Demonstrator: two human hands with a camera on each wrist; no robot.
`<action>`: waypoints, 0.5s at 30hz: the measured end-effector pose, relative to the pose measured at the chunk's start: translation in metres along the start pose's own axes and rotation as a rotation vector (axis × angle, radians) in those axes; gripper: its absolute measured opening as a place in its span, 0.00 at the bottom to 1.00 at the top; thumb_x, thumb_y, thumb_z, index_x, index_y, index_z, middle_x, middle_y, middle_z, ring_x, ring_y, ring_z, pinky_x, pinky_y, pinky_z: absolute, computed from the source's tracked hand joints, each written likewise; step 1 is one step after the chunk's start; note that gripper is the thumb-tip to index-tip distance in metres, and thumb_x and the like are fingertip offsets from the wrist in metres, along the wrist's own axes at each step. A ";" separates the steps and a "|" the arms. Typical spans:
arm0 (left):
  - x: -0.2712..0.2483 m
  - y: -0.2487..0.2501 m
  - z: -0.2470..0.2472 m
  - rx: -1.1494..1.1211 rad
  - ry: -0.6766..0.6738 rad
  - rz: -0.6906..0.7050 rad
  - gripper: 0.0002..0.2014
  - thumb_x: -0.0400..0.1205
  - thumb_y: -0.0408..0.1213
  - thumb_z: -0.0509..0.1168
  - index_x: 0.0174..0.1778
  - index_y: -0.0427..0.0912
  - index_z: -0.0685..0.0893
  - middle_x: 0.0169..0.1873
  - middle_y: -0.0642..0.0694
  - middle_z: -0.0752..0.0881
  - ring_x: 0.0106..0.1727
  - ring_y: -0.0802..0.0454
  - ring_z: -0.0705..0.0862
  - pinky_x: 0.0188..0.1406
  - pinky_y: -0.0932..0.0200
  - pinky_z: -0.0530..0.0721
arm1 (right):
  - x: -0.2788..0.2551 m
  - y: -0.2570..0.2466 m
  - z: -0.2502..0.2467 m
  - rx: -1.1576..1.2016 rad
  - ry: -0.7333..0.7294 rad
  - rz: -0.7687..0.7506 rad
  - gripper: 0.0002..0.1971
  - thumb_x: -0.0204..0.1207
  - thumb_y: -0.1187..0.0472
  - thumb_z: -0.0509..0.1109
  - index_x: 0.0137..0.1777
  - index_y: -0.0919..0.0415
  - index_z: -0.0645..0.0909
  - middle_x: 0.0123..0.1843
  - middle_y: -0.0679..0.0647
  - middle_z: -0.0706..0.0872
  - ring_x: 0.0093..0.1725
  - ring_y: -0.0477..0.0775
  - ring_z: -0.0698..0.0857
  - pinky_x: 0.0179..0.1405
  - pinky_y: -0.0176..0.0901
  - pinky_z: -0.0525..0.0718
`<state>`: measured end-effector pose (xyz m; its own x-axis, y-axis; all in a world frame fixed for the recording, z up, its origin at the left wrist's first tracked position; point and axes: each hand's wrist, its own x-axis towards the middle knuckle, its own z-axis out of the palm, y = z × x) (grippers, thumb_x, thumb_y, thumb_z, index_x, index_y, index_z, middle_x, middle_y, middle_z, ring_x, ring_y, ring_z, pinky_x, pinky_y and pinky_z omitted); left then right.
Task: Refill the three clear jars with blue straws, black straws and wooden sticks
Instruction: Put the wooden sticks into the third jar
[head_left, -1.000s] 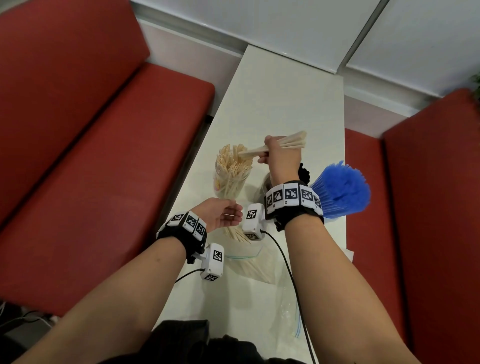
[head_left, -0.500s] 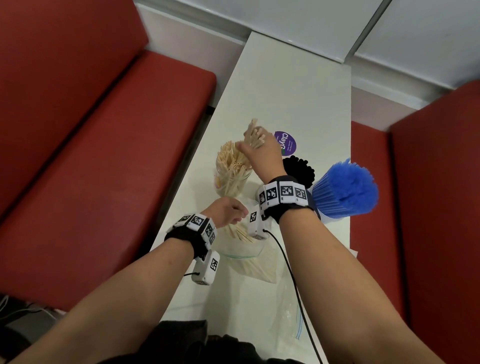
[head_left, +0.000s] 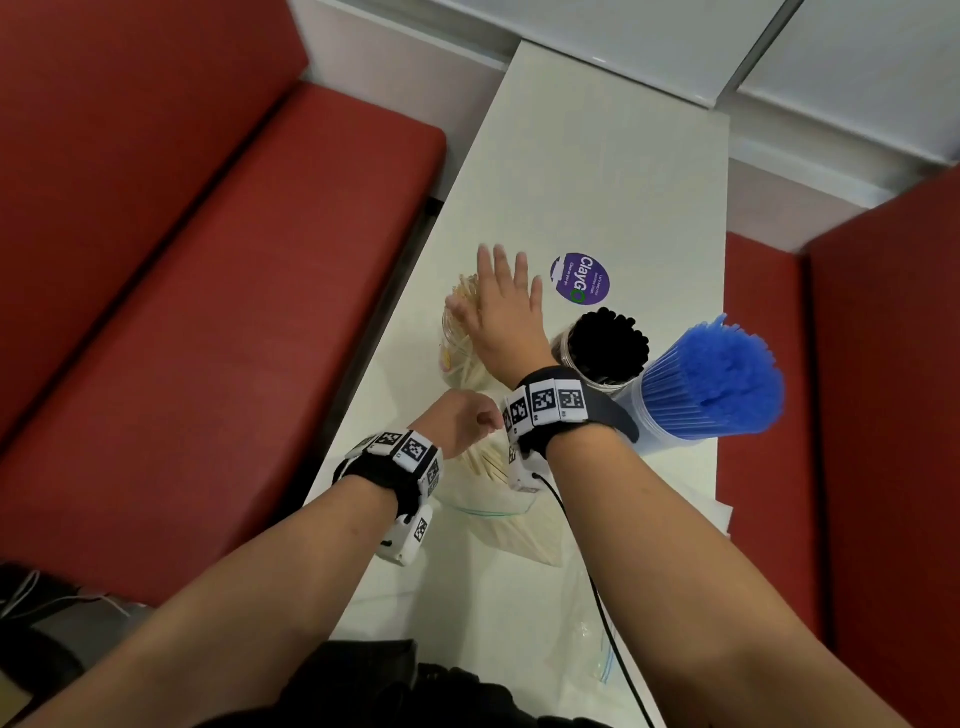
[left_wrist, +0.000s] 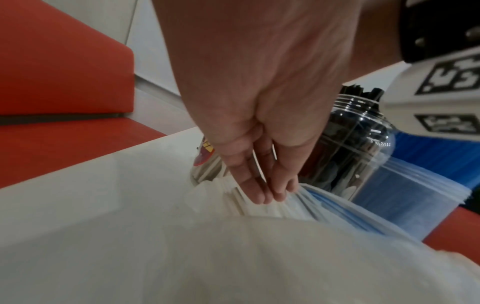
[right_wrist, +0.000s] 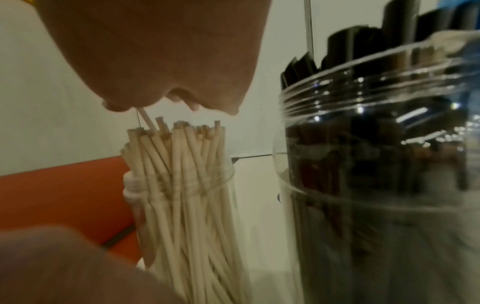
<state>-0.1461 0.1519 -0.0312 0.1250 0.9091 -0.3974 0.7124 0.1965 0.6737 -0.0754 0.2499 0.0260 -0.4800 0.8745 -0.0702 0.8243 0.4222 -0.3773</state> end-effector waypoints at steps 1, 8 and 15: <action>0.000 0.000 0.000 0.017 0.008 0.001 0.08 0.86 0.31 0.63 0.49 0.39 0.89 0.45 0.45 0.87 0.35 0.62 0.76 0.37 0.85 0.69 | 0.003 -0.001 -0.003 0.019 0.069 -0.026 0.37 0.90 0.39 0.51 0.91 0.57 0.44 0.92 0.54 0.45 0.90 0.62 0.38 0.87 0.64 0.36; -0.001 0.009 0.012 0.135 -0.212 -0.094 0.15 0.87 0.34 0.63 0.68 0.34 0.83 0.65 0.37 0.85 0.67 0.40 0.83 0.64 0.55 0.80 | 0.007 -0.010 0.008 -0.291 0.033 -0.162 0.30 0.92 0.45 0.46 0.91 0.54 0.47 0.92 0.51 0.48 0.91 0.60 0.44 0.87 0.66 0.42; -0.005 0.003 0.030 0.420 -0.254 -0.090 0.20 0.87 0.38 0.62 0.76 0.43 0.77 0.75 0.39 0.74 0.76 0.37 0.71 0.77 0.50 0.72 | 0.012 -0.018 0.004 -0.162 0.325 -0.198 0.30 0.90 0.48 0.54 0.90 0.50 0.55 0.90 0.55 0.58 0.89 0.68 0.51 0.87 0.69 0.49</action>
<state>-0.1235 0.1369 -0.0460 0.1778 0.7667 -0.6169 0.9382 0.0571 0.3413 -0.0973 0.2515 0.0286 -0.5358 0.7913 0.2943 0.7745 0.5995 -0.2019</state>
